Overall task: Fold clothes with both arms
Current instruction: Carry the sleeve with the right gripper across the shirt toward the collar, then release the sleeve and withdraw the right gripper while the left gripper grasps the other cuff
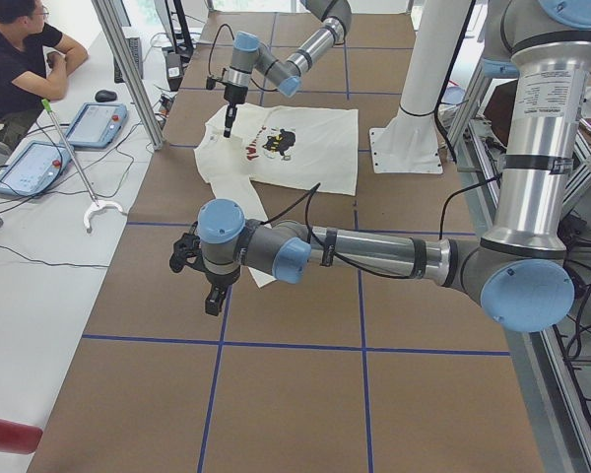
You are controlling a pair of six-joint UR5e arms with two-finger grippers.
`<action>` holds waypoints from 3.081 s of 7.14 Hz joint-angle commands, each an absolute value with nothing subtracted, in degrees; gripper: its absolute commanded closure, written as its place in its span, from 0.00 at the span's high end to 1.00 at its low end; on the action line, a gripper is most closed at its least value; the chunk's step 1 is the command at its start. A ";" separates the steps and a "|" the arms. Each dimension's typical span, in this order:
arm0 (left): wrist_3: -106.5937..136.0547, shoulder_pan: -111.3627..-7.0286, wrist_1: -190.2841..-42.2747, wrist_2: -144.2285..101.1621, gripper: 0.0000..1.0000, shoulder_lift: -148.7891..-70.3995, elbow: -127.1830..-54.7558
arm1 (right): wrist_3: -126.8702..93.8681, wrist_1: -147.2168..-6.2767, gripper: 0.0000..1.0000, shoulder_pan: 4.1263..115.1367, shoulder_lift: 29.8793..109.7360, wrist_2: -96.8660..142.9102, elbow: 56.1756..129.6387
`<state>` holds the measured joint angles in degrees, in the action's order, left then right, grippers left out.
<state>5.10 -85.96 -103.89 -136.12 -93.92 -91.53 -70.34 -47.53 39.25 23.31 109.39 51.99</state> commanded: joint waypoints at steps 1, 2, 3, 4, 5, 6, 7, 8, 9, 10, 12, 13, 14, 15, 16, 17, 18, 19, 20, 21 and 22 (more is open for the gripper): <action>5.01 -85.96 -103.89 -136.05 1.00 -94.04 -91.41 | -70.31 -45.80 0.99 34.92 20.06 101.65 50.19; 5.01 -85.96 -103.97 -136.05 1.00 -94.04 -91.06 | -70.31 -45.53 1.00 33.76 20.04 99.17 49.40; 5.01 -85.96 -103.97 -136.05 1.00 -94.04 -90.79 | -70.49 -45.61 1.00 33.75 20.04 98.97 49.22; 5.18 -85.96 -103.97 -136.05 1.00 -94.04 -90.79 | -70.84 -47.18 1.00 33.84 20.04 99.05 49.13; 7.80 -85.78 -104.06 -135.71 1.00 -94.30 -91.14 | -71.10 -51.29 1.00 33.92 20.04 100.01 50.00; 14.17 -83.61 -105.80 -135.27 1.00 -94.39 -91.84 | -71.19 -58.46 1.00 35.06 20.30 103.85 53.58; 24.77 -79.32 -109.65 -132.13 1.00 -94.22 -93.06 | -70.50 -70.80 1.00 37.50 21.43 109.89 59.88; 35.84 -74.41 -113.69 -129.66 1.00 -93.61 -94.99 | -69.97 -82.93 1.00 41.01 24.14 116.04 67.25; 43.86 -69.66 -115.73 -127.38 1.00 -91.86 -97.18 | -69.09 -91.23 1.00 43.31 29.56 117.15 75.85; 51.60 -65.17 -119.23 -124.48 1.00 -89.93 -98.77 | -65.43 -97.23 1.00 46.38 36.75 119.59 84.72; 69.51 -54.12 -128.02 -115.90 1.00 -87.55 -98.70 | -49.22 -105.97 1.00 52.36 51.52 121.99 100.13; 77.27 -46.31 -128.14 -106.88 1.00 -87.02 -98.61 | -42.61 -107.74 1.00 54.99 57.51 123.12 104.63; 78.30 -45.27 -128.23 -106.18 1.00 -86.49 -98.09 | -38.45 -108.19 1.00 56.67 61.31 124.09 106.68; 77.79 -45.26 -128.23 -105.82 0.99 -86.05 -97.48 | -38.23 -108.02 1.00 56.86 62.91 124.36 107.31; 76.22 -45.26 -128.23 -105.82 0.99 -85.96 -97.30 | -38.32 -108.02 1.00 56.78 62.93 124.37 107.58; 74.90 -45.26 -128.23 -105.73 0.99 -85.96 -96.08 | -38.41 -107.84 1.00 56.78 63.02 124.37 107.67; 74.80 -45.26 -128.32 -105.73 0.99 -86.04 -95.11 | -38.41 -107.75 1.00 56.78 63.02 124.37 107.67; 74.79 -45.26 -128.32 -105.73 0.99 -86.13 -94.92 | -38.50 -107.67 1.00 56.78 62.93 124.37 107.67; 74.79 -45.26 -128.41 -105.73 0.99 -86.05 -94.66 | -38.76 -107.67 1.00 56.78 62.93 124.37 107.67; 74.79 -45.26 -128.41 -105.73 0.99 -85.96 -94.66 | -38.93 -107.67 1.00 56.69 62.93 124.37 107.67; 74.79 -45.26 -128.41 -105.73 0.99 -86.13 -94.22 | -39.02 -107.67 1.00 56.69 62.93 124.45 107.67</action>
